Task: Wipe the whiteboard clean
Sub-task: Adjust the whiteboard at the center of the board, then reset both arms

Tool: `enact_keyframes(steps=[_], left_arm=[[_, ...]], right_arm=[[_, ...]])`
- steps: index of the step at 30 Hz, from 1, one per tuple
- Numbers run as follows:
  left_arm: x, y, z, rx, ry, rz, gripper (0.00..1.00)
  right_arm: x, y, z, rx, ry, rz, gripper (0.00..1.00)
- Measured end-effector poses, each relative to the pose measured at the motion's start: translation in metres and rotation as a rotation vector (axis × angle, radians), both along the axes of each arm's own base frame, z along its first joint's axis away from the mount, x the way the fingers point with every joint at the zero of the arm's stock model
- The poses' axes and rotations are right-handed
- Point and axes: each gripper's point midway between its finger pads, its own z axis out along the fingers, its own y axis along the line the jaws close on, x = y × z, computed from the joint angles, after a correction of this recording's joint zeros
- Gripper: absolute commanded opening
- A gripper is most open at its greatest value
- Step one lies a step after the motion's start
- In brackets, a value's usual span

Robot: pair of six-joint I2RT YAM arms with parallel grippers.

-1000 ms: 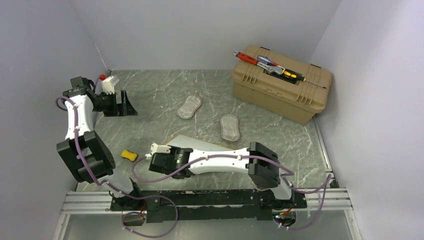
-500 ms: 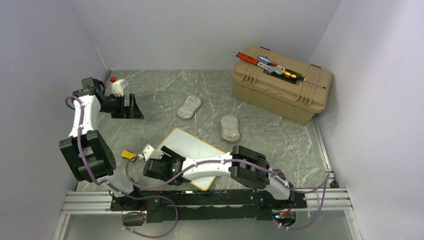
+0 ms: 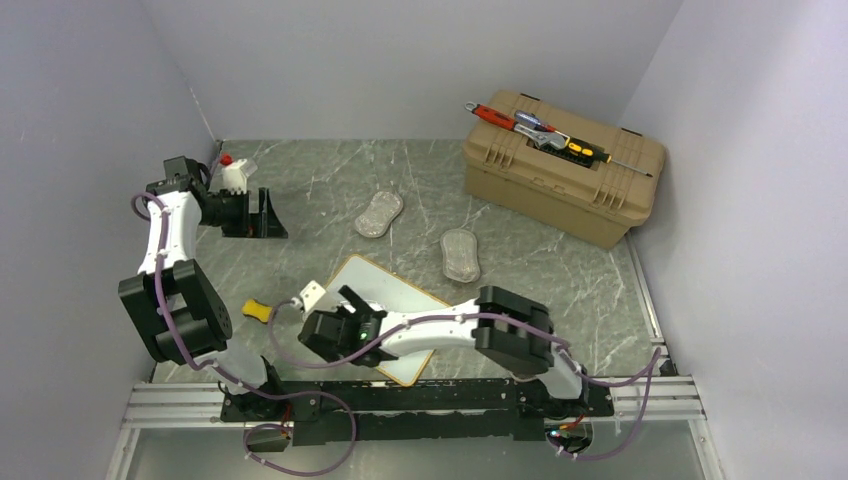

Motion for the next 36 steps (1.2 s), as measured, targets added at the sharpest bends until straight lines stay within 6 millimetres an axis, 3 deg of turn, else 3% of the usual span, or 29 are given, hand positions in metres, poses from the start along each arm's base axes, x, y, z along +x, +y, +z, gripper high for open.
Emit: enact_keyframes(steps=[3,6,9,12,15,21,26,30,33,36], left_arm=[[-0.001,0.0,-0.004,0.0,0.001,-0.003,0.99],[-0.005,-0.001,-0.02,0.003,0.007,-0.011,0.99],[-0.016,-0.004,-0.048,0.002,0.027,-0.011,1.0],[-0.024,-0.008,-0.073,-0.002,0.036,-0.01,1.0],[-0.02,-0.009,-0.088,0.001,-0.004,-0.015,0.99],[0.005,-0.005,-0.099,0.021,-0.168,0.004,1.0],[0.03,-0.001,-0.098,0.011,-0.274,0.047,0.99],[0.041,-0.001,-0.101,0.011,-0.355,0.072,0.99],[0.042,-0.009,-0.107,0.013,-0.393,0.073,0.99],[0.046,-0.02,-0.112,0.026,-0.413,0.063,1.0]], right_arm=[[0.008,-0.023,0.02,0.04,0.005,-0.049,1.0],[0.017,-0.059,0.053,0.128,0.005,-0.134,1.0],[0.042,-0.115,0.085,0.261,0.015,-0.293,1.0],[0.087,-0.192,0.101,0.377,-0.004,-0.548,1.0],[0.114,-0.271,0.1,0.429,-0.107,-0.776,1.0],[0.113,-0.388,0.077,0.315,-0.384,-0.993,0.99],[0.118,-0.483,0.091,0.309,-0.564,-1.291,1.0],[0.11,-0.538,0.092,0.341,-0.669,-1.457,1.0],[0.11,-0.562,0.086,0.332,-0.693,-1.542,1.0],[0.12,-0.57,0.078,0.317,-0.695,-1.566,1.0]])
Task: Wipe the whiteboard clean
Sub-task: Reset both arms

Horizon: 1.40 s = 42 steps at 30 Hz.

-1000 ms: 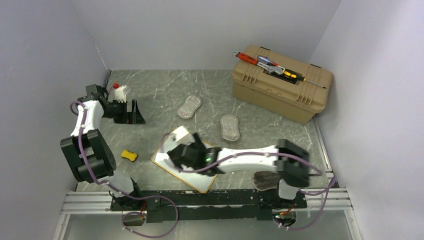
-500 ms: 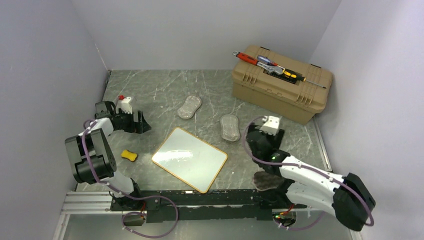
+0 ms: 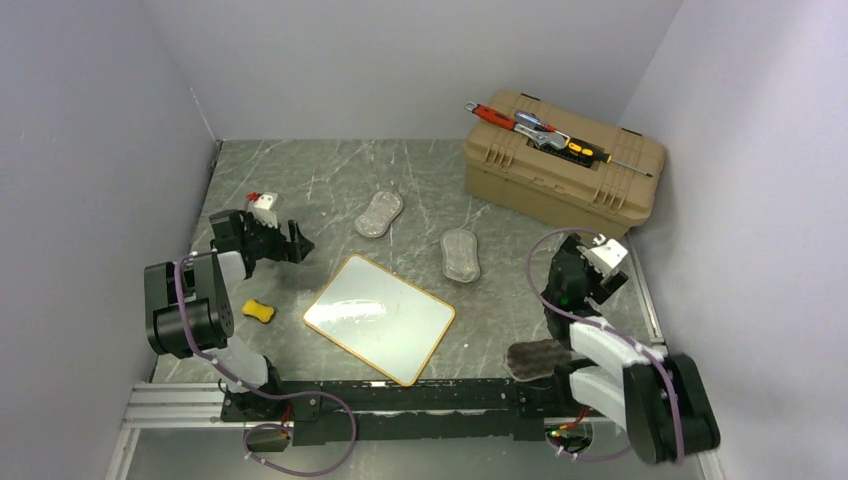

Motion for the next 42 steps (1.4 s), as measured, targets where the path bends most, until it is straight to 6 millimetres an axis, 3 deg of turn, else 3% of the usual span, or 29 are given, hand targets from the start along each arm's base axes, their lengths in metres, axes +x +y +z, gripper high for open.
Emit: enact_keyframes(steps=[5,9,12,16,22,28,33,42], left_arm=[[0.018,-0.01,0.004,0.039,-0.062,0.012,0.99],[0.025,-0.011,-0.001,0.071,-0.066,0.042,0.99],[0.019,-0.008,-0.002,0.093,-0.125,0.069,0.99],[-0.017,-0.014,-0.021,0.105,-0.194,0.085,1.0],[0.01,0.0,0.003,0.096,-0.261,0.121,1.0],[0.011,0.001,0.005,0.084,-0.26,0.121,0.99],[0.01,0.0,0.005,0.08,-0.262,0.113,0.99],[0.011,-0.001,0.006,0.077,-0.268,0.106,0.99]], right_arm=[[0.02,0.004,-0.027,-0.05,0.089,0.045,1.0],[0.034,0.008,-0.036,-0.082,0.102,0.086,1.0],[0.041,0.01,-0.035,-0.097,0.097,0.108,1.0],[0.046,0.013,-0.022,-0.095,0.023,0.132,1.0],[0.064,0.032,-0.022,-0.124,0.033,0.306,1.0],[0.073,0.013,-0.032,-0.076,0.036,0.361,1.0],[0.081,0.026,-0.034,-0.061,0.045,0.427,1.0],[0.082,0.028,-0.035,-0.058,0.045,0.442,1.0]])
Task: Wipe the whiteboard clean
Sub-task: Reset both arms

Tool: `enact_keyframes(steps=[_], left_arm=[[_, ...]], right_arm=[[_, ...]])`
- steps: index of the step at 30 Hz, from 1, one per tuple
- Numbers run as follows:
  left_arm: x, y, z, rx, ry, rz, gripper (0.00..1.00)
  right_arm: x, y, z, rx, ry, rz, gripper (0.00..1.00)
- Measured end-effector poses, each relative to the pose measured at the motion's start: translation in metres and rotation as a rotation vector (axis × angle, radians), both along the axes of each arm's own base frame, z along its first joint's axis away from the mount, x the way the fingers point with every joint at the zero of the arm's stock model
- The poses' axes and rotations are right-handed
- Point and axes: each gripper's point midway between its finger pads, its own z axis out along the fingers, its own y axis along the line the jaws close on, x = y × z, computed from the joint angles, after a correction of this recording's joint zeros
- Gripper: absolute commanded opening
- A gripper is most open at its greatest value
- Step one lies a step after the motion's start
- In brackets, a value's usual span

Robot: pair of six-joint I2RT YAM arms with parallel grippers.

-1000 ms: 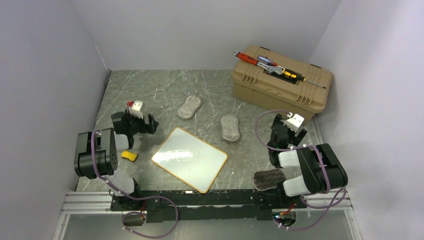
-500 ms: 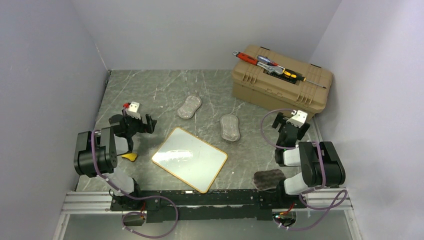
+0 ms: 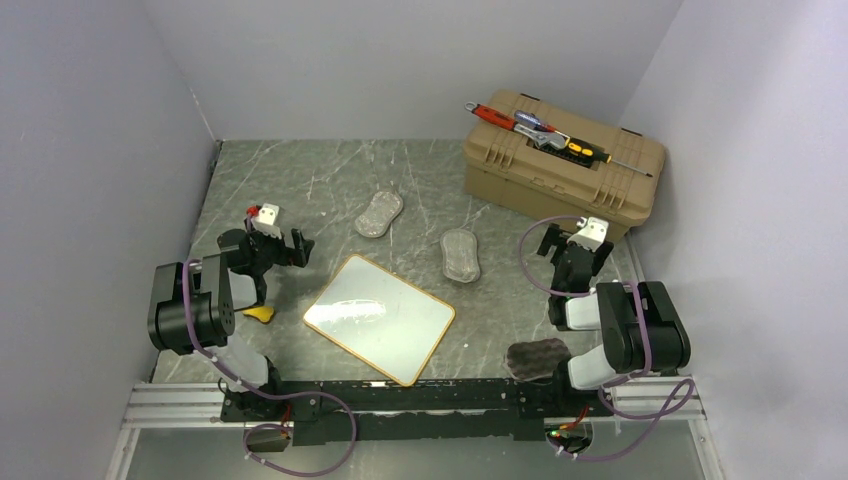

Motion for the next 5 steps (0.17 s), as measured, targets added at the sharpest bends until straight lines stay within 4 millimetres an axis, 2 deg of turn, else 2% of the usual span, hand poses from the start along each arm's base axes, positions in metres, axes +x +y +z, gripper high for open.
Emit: enact_keyframes(steps=[5], left_arm=[[0.0,0.0,-0.0004,0.0,0.001,0.0,0.99]], right_arm=[[0.0,0.0001,-0.0001,0.0,0.0,0.0,1.0]])
